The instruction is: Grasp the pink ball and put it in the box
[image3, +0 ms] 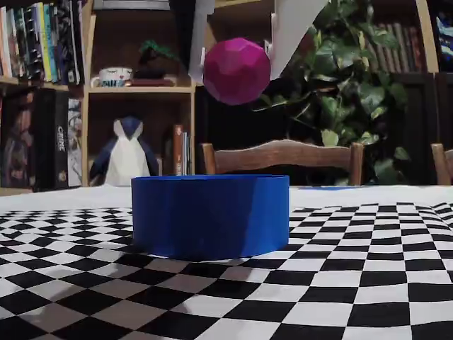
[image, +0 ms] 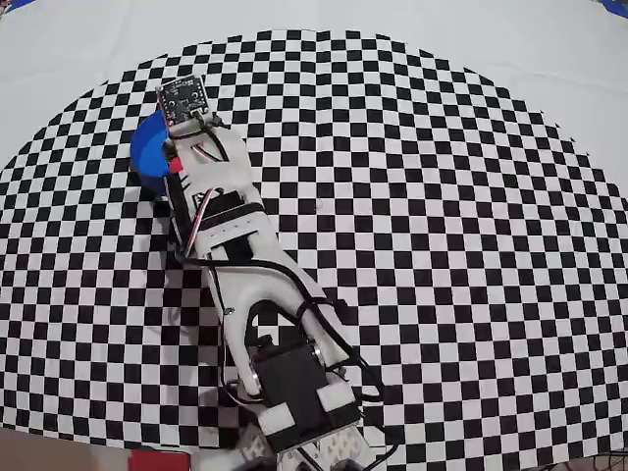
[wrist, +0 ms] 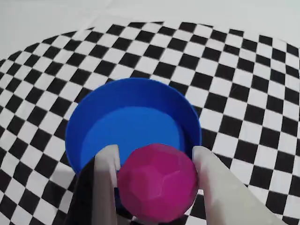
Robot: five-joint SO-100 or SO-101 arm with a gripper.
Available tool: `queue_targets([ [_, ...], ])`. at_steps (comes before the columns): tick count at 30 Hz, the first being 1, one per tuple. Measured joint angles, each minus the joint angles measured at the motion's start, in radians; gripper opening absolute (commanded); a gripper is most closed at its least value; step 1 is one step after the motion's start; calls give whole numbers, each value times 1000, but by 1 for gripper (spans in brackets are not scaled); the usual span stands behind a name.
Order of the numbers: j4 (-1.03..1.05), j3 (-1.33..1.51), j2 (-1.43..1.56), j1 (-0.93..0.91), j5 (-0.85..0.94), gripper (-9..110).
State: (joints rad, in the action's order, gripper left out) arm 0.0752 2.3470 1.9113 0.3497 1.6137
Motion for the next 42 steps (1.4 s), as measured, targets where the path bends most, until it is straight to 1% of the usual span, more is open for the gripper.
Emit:
queue_targets([
  [42, -11, -238, -285, 26, 0, 0],
])
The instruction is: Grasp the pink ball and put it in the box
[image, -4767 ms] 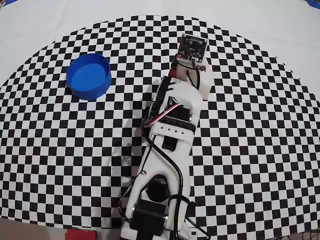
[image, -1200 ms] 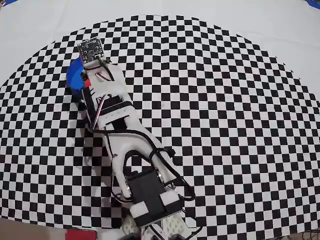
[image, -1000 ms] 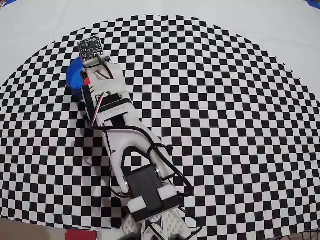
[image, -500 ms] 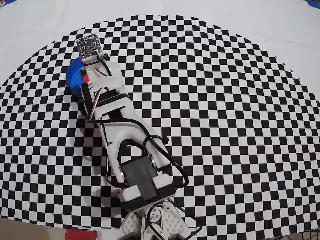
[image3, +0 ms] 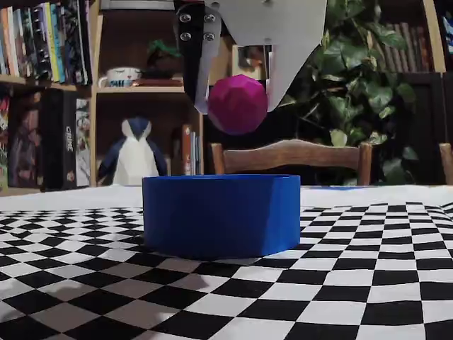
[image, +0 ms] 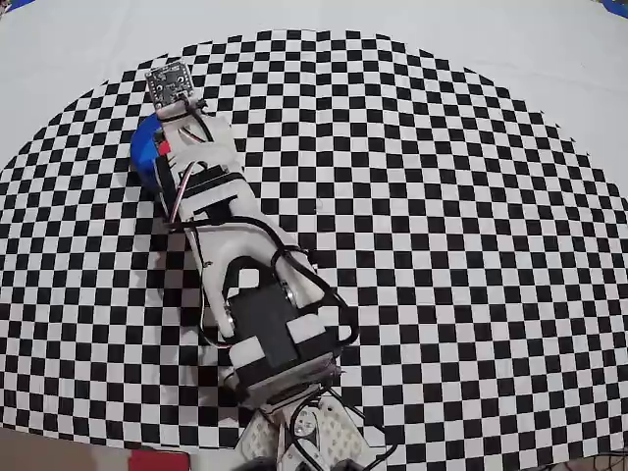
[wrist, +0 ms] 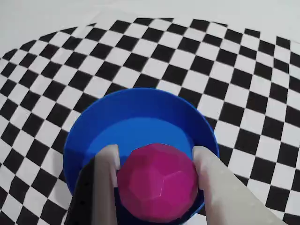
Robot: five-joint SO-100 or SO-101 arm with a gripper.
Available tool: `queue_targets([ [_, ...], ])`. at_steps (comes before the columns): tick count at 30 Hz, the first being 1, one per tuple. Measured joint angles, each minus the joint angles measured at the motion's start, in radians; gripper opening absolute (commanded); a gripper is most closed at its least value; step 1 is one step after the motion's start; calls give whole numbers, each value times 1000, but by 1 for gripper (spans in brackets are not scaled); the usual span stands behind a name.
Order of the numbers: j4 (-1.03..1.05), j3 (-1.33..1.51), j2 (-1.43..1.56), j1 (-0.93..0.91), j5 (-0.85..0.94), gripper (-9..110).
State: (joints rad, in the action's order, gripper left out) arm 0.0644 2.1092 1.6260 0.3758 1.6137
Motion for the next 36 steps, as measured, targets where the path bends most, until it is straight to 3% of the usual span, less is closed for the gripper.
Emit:
queue_targets([
  [36, -3, -143, -153, 9, 0, 0],
])
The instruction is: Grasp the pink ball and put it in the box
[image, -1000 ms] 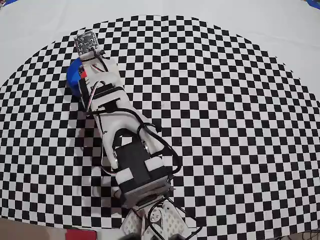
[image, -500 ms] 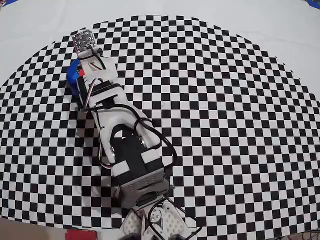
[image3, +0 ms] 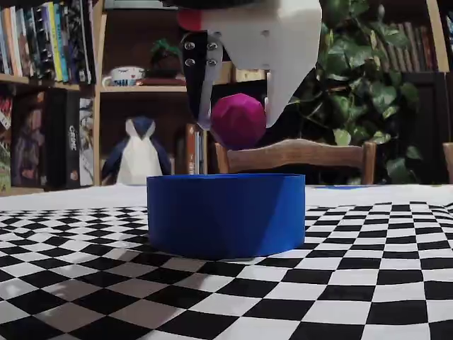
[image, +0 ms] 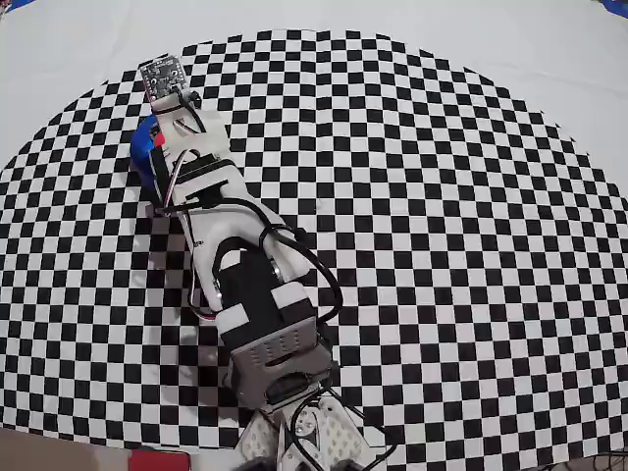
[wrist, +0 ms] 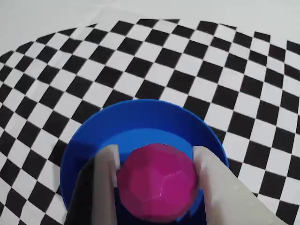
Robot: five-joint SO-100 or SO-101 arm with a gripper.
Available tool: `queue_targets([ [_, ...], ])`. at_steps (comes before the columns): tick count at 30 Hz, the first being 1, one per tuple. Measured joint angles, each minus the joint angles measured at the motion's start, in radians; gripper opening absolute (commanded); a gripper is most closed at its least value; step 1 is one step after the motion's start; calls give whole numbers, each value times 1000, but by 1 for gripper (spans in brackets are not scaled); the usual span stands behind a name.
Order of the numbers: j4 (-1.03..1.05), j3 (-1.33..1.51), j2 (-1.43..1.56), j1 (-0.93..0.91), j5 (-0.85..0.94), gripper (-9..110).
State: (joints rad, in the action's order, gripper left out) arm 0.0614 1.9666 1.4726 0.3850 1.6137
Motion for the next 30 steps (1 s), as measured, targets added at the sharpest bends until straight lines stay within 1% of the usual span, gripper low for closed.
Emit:
queue_targets([
  [30, 0, -32, -32, 0, 0, 0],
])
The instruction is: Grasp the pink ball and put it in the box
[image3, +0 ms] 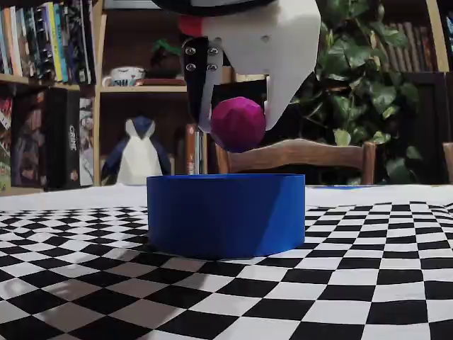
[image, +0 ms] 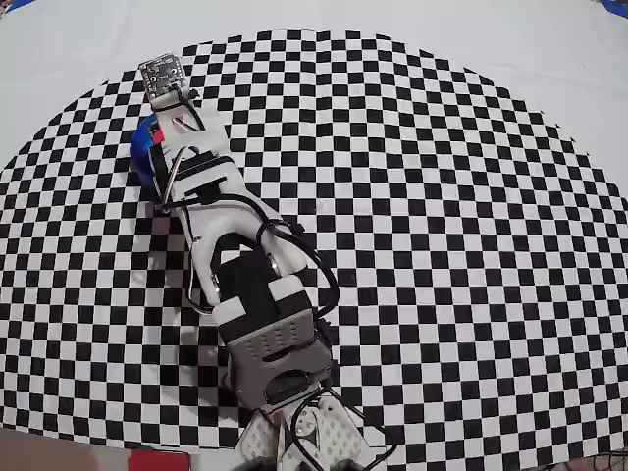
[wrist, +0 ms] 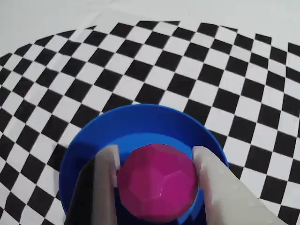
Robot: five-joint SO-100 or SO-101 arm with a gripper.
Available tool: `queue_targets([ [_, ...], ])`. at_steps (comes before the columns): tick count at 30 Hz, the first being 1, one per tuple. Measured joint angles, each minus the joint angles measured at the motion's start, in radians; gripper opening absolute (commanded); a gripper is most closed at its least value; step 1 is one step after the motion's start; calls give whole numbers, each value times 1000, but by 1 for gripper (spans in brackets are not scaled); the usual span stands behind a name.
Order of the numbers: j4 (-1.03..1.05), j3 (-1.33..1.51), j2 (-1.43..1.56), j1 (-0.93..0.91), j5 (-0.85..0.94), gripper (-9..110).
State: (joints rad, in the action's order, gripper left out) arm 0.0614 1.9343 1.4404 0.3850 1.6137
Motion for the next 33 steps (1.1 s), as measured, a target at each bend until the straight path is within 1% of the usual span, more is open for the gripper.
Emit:
queue_targets([
  [4, 0, 0, 0, 0, 0, 0],
  [5, 0, 0, 0, 0, 0, 4],
  [7, -3, 0, -9, 0, 0, 27],
  [8, -9, 0, -9, 0, 0, 36],
  [12, -38, -2, -15, -3, 0, 45],
  [26, -72, -2, -18, -20, 0, 44],
  [28, -72, -2, -18, -29, -14, 38],
  [29, -72, -2, -17, -29, -23, 31],
  [31, -72, -2, -14, -37, -48, 29],
  [33, -72, 0, -6, -52, -87, 20],
])
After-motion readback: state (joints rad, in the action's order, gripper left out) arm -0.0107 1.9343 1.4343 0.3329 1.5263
